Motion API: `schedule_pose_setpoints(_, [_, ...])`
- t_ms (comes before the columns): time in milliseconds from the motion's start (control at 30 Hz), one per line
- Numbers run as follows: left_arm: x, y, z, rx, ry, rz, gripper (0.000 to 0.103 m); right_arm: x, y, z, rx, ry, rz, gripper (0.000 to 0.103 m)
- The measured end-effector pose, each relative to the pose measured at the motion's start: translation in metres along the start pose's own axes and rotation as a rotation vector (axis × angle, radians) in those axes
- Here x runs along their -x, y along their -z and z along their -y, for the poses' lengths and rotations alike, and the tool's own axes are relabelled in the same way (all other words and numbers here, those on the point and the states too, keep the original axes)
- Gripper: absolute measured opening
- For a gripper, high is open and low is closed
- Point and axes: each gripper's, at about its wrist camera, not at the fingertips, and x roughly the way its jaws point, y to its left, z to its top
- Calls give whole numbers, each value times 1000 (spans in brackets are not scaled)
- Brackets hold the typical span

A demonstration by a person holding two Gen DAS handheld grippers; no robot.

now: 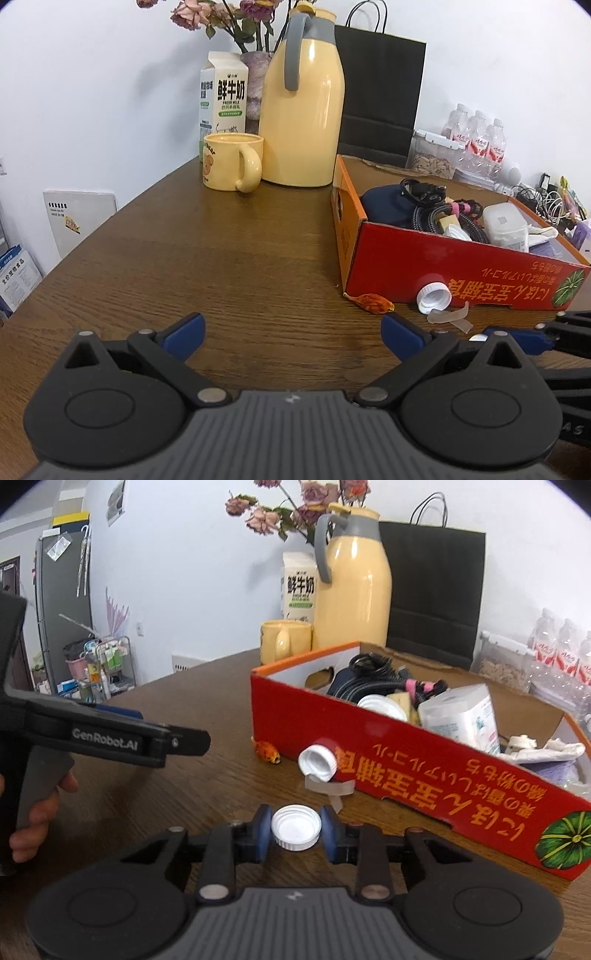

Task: Organize objects
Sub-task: 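Grasp the white round bottle cap with the right tool, then grasp the orange dried leaf with the left tool while the right holds the cap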

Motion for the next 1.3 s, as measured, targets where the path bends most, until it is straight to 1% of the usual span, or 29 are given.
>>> schedule_pose_setpoints(100, [-8, -3, 6, -29, -1, -25, 103, 7, 0, 6, -15, 16, 34, 28])
schedule_pose_setpoints(233, [-18, -9, 22, -96, 0, -25, 103, 15, 1, 16, -30, 48, 66, 28])
schedule_pose_setpoints(333, [-31, -13, 33, -140, 7, -41, 103, 21, 3, 29, -54, 75, 81, 28])
schedule_pose_setpoints(600, [-51, -18, 47, -181, 3, -60, 103, 32, 9, 57, -114, 134, 108, 28])
schedule_pose_setpoints(667, [-53, -19, 50, -187, 2, -60, 101, 34, 10, 63, -124, 144, 113, 28])
schedule_pose_setpoints(733, [-56, -20, 53, -195, -6, -60, 89, 36, 11, 66, -132, 152, 116, 28])
schedule_pose_setpoints(767, [-57, -19, 54, -199, -3, -63, 87, 37, 11, 68, -134, 155, 117, 28])
schedule_pose_setpoints(833, [-59, -19, 56, -204, 9, -72, 74, 38, 12, 70, -137, 159, 118, 28])
schedule_pose_setpoints(867, [-59, -18, 55, -202, 23, -74, 72, 38, 12, 71, -138, 159, 119, 28])
schedule_pose_setpoints(900, [-58, -18, 55, -202, 36, -73, 65, 38, 12, 71, -138, 159, 119, 28])
schedule_pose_setpoints(933, [-58, -18, 55, -204, 52, -73, 53, 38, 12, 71, -137, 159, 119, 28])
schedule_pose_setpoints(967, [-57, -18, 56, -207, 61, -72, 47, 38, 13, 70, -136, 157, 120, 28])
schedule_pose_setpoints(1000, [-55, -17, 57, -211, 64, -69, 42, 38, 13, 70, -134, 156, 120, 28])
schedule_pose_setpoints(1133, [-53, -14, 59, -226, 67, -60, 42, 39, 13, 69, -132, 155, 119, 28])
schedule_pose_setpoints(1300, [-48, -13, 58, -209, 50, -43, 42, 39, 13, 69, -129, 154, 119, 28])
